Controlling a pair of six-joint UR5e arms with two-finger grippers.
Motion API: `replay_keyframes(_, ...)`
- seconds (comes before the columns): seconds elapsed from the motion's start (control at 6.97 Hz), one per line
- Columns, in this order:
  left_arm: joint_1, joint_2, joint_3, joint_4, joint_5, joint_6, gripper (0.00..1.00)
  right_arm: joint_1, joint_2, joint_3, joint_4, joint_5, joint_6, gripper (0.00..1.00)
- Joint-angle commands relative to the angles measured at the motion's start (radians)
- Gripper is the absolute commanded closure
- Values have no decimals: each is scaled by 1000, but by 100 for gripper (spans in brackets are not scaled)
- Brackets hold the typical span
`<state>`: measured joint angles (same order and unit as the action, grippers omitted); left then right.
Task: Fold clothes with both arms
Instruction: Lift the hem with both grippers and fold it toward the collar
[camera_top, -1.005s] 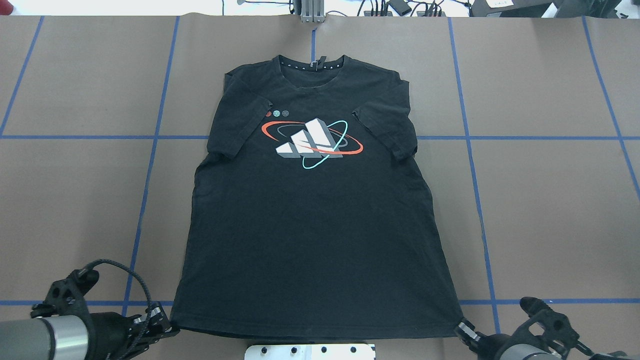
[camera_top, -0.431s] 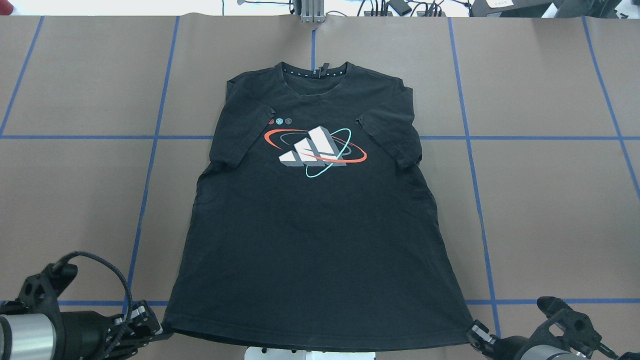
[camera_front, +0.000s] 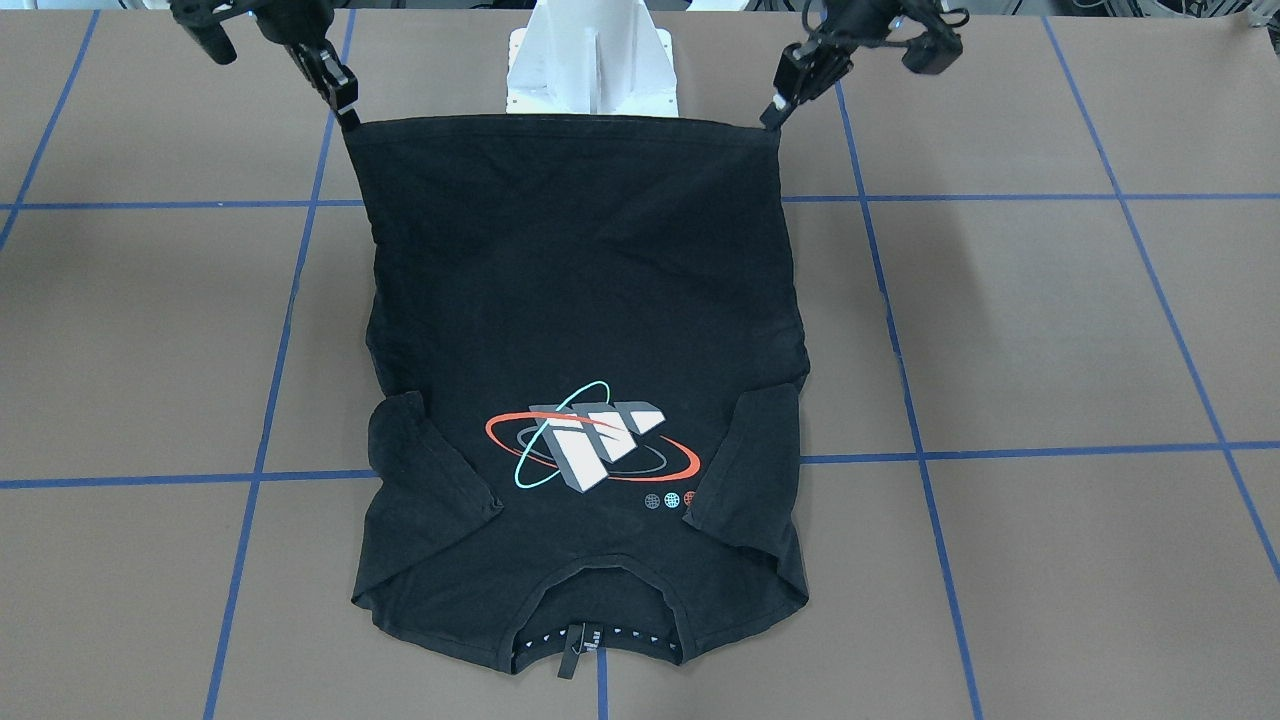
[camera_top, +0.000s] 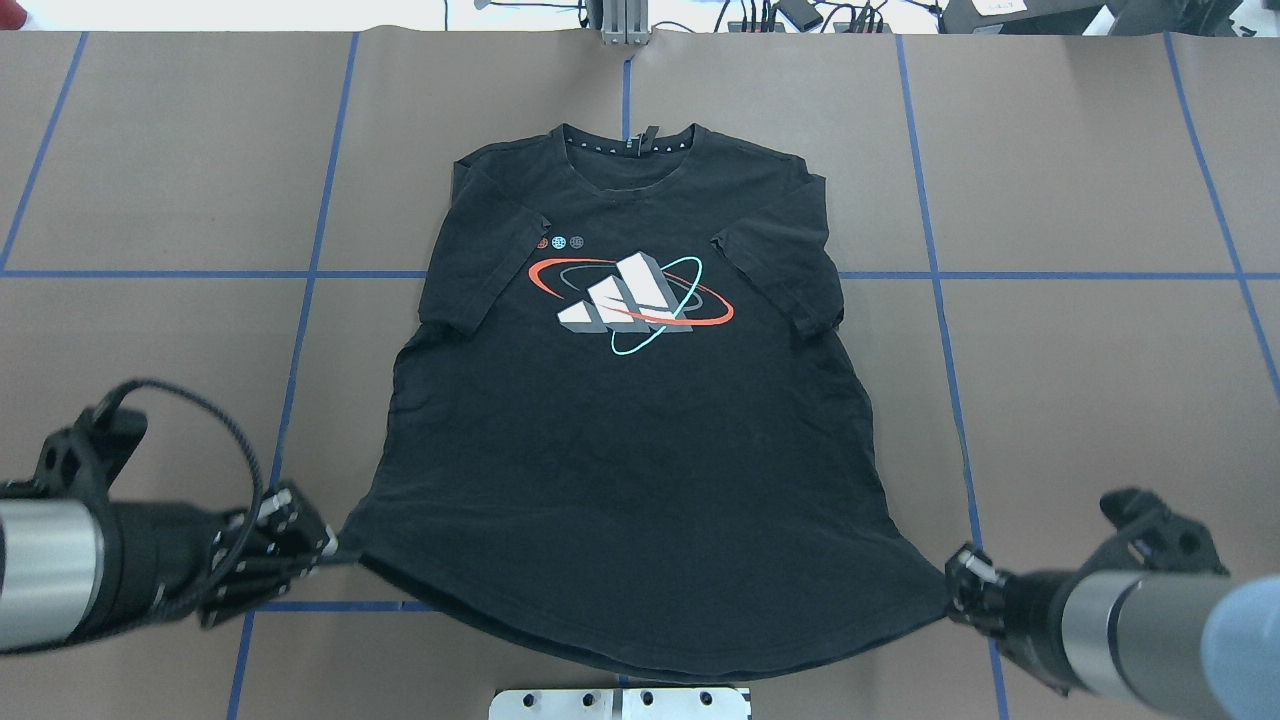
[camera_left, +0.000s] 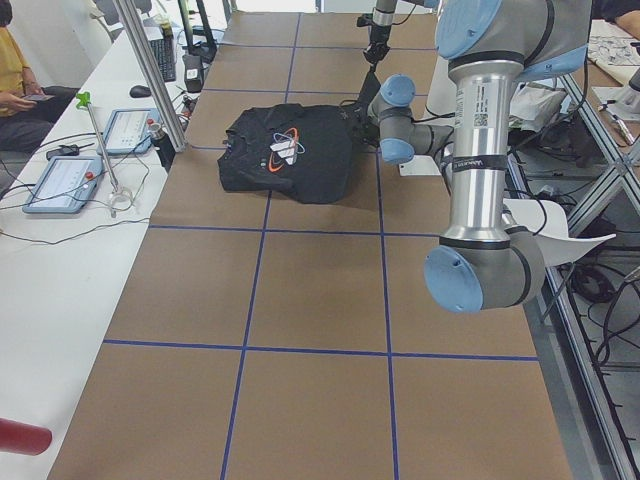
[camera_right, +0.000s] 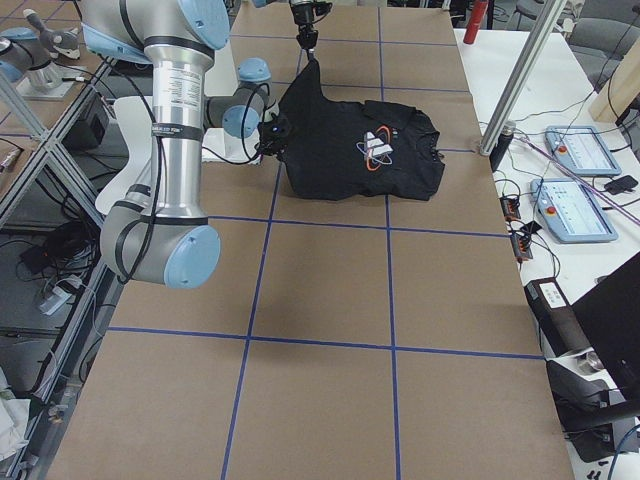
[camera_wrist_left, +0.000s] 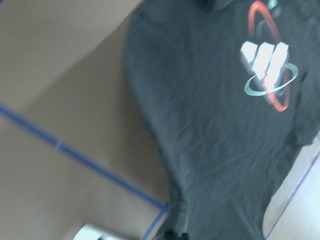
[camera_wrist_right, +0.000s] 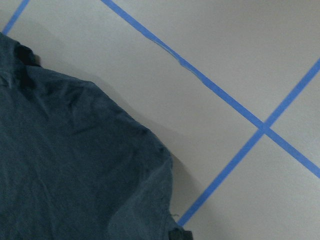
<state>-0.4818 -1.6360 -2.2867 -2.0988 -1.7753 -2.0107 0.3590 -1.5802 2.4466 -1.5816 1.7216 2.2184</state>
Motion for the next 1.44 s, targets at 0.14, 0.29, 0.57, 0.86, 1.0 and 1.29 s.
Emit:
replay_keyframes(0.14,-213,-180,250,34,-52,168,100,291,320,-251,-176,134,-239,100)
replay_keyframes(0.29,-251,-201,300,28,-56,185,100,331,383,-353,-173,133,-274,100)
replay_keyframes(0.57,-299,-254,380,26,-55,191,100,440,443,-457,-178,135,-386,100)
replay_keyframes(0.86,-322,-283,452,-2,-55,217,100,489,471,-513,-167,138,-420,100)
replay_keyframes(1.0,-336,-288,501,-38,-55,245,100,497,545,-593,-167,138,-433,100)
replay_keyframes(1.29,-360,-368,666,-130,-52,248,100,505,618,-746,-118,133,-460,100)
